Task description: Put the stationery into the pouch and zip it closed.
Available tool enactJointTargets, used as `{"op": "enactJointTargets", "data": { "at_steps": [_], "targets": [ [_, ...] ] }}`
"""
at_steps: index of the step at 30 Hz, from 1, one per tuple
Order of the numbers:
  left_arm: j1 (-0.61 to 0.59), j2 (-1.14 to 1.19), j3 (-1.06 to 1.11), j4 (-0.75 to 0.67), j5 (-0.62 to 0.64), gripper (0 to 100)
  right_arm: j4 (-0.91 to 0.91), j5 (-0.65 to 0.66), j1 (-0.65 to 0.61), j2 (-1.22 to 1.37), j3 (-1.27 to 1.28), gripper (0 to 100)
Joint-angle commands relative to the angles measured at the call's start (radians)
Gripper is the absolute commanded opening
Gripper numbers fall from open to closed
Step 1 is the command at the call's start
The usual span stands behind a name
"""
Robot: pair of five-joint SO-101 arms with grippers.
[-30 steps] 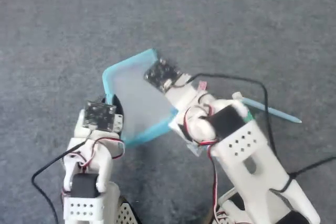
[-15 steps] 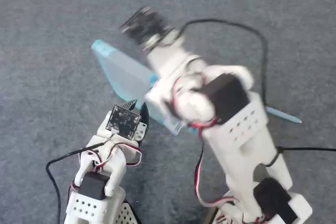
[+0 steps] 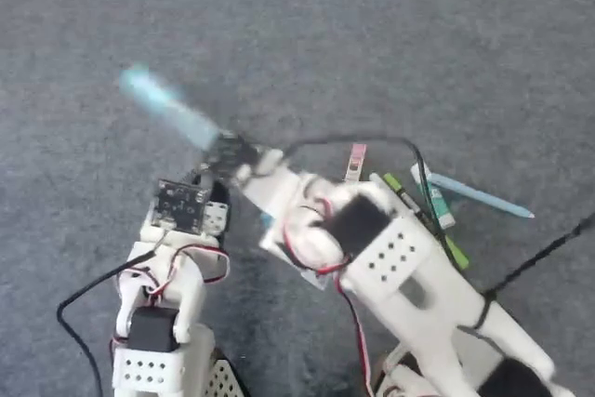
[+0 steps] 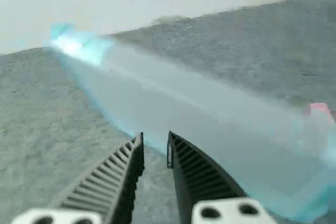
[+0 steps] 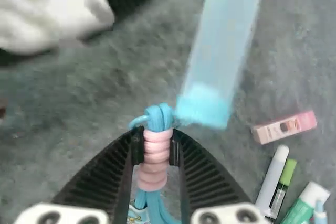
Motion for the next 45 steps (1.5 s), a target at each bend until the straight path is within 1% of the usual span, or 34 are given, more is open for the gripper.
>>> {"op": "enactJointTargets", "data": {
  "at_steps": [1,2,4,7,9,11,13,15,17,21,25,30,33,38,41,43,45],
  "targets": [
    [-0.075,-0.009,-0.067,0.000,0.006,7,-0.176,-0.002,0.133,-0.096,0.181,0.8],
    [-0.087,-0.009,-0.067,0.000,0.006,7,-0.208,-0.011,0.160,-0.097,0.218,0.8],
    [-0.132,-0.009,-0.077,0.000,0.005,7,-0.260,-0.014,0.176,-0.093,0.273,0.8],
    [-0.212,-0.009,-0.120,0.018,0.005,7,-0.320,-0.015,0.148,-0.073,0.338,0.8],
    [-0.230,-0.009,-0.165,0.083,0.005,7,-0.346,-0.025,0.127,-0.050,0.358,0.8],
    [-0.221,-0.009,-0.214,0.158,0.005,8,-0.355,-0.055,0.105,-0.021,0.358,0.8],
    [-0.201,-0.009,-0.262,0.221,-0.002,8,-0.366,-0.061,0.076,0.008,0.358,0.8],
    [-0.186,-0.009,-0.302,0.272,-0.057,9,-0.366,-0.061,0.059,0.021,0.356,0.8],
    [-0.167,-0.009,-0.323,0.304,-0.109,13,-0.357,-0.061,0.064,0.012,0.334,0.8],
    [-0.124,-0.009,-0.334,0.344,-0.127,23,-0.354,-0.068,0.081,-0.018,0.324,0.8],
    [-0.041,-0.009,-0.358,0.394,-0.195,24,-0.364,-0.077,0.091,-0.019,0.322,0.8],
    [0.028,-0.009,-0.375,0.417,-0.206,25,-0.386,-0.146,0.137,-0.031,0.311,0.8],
    [0.068,-0.009,-0.375,0.417,-0.224,25,-0.377,-0.141,0.147,-0.033,0.273,0.8],
    [0.189,-0.009,-0.404,0.419,-0.216,25,-0.372,-0.115,0.116,-0.099,0.247,0.8],
    [0.204,-0.006,-0.430,0.427,-0.170,27,-0.343,-0.112,0.094,-0.131,0.249,0.8],
    [0.209,-0.005,-0.430,0.428,-0.164,31,-0.340,-0.112,0.090,-0.137,0.249,0.8],
    [0.210,-0.005,-0.430,0.427,-0.164,31,-0.340,-0.112,0.090,-0.133,0.249,0.8]
  ]
}}
